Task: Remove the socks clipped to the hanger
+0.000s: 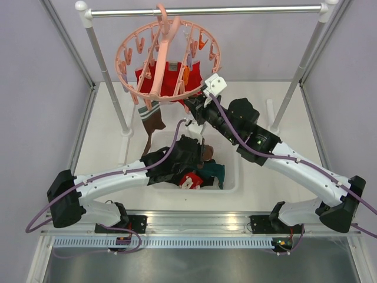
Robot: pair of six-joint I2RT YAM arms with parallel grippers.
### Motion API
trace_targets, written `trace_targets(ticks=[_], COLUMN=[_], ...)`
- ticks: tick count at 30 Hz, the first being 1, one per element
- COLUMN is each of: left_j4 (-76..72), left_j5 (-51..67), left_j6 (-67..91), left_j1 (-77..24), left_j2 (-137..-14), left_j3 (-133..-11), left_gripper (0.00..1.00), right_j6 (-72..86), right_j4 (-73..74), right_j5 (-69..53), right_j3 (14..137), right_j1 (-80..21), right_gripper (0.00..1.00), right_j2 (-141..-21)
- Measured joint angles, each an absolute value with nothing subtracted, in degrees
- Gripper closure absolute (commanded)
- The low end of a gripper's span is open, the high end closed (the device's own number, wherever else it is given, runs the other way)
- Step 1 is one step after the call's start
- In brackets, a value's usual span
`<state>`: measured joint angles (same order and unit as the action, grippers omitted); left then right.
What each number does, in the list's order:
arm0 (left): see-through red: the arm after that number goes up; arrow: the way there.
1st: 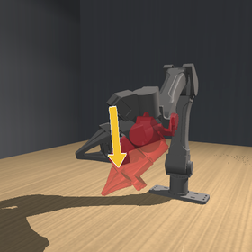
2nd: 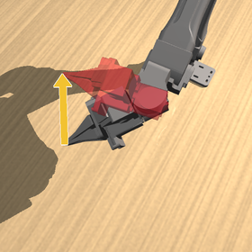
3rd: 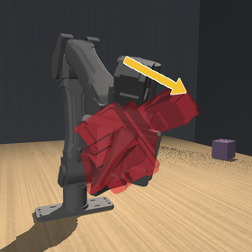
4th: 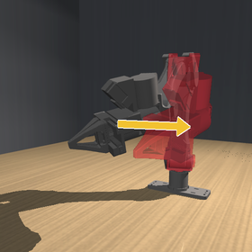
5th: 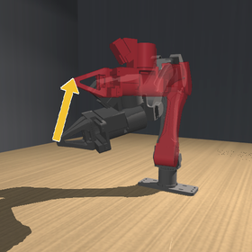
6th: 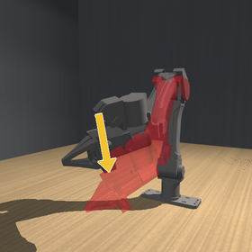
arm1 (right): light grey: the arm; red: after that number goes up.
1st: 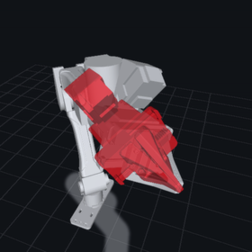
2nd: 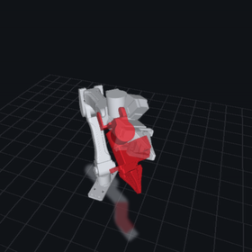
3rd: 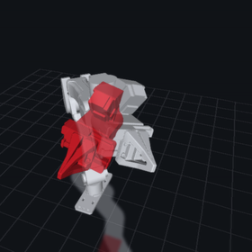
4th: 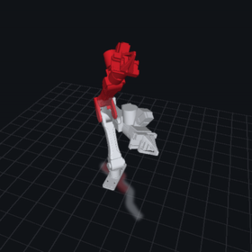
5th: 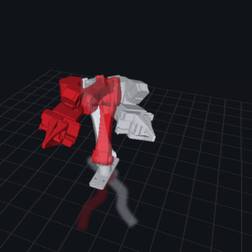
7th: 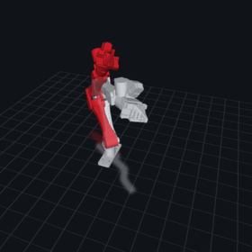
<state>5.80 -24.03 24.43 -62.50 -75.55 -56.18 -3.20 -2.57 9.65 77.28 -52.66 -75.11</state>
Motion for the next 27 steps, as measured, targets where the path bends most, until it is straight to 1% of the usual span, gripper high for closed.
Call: trace_targets(ticks=[5,9,10,11,13,14,17,20,24,27], left_j4=[7.2,8.56,8.82,9.21,9.91,10.33,10.72,10.7,10.94,10.87], left_j5=[-25.5,-25.26,-24.93,-24.8,-24.23,-23.77,-22.72,-22.0,-21.45,-19.92], left_j6=[26.37,29.56,30.35,30.96,32.14,32.56,33.45,33.69,33.58,32.82], left_j1=[-61.54,-57.89,-56.58,-55.42,-53.69,-53.34,-53.41,-53.43,-53.54,-54.24], left_j2=[-75.26,-75.24,-75.24,-75.24,-75.29,-75.29,-75.29,-74.91,-73.06,-71.33], left_j3=[-53.39,-49.56,-48.66,-47.81,-46.54,-46.15,-45.63,-45.56,-45.56,-45.58], left_gripper=[0.98,0.96,0.93,0.82,0.7,0.58,0.4,0.32,0.3,0.3], right_j6=[-3.2,-3.22,-3.22,-3.25,-3.25,-3.25,-3.25,-3.27,-3.29,-3.31], right_j4=[-2.57,-2.52,-2.48,-2.48,-2.44,-2.44,-2.31,-2.22,-2.09,-2.09], right_j5=[10.83,12.01,12.4,12.71,13.43,13.89,15.18,16.45,17.63,18.22], right_j3=[77.28,77.28,77.28,77.28,77.25,77.23,77.17,77.17,77.17,77.17], right_j1=[-52.66,-52.66,-52.66,-52.66,-52.66,-52.66,-52.66,-52.66,-52.66,-52.66], right_gripper=[0.92,0.92,0.92,0.92,0.92,0.92,0.92,0.92,0.92,0.92], right_j2=[-74.43,-74.13,-74.06,-74.0,-73.89,-73.82,-73.65,-73.52,-73.41,-73.38])
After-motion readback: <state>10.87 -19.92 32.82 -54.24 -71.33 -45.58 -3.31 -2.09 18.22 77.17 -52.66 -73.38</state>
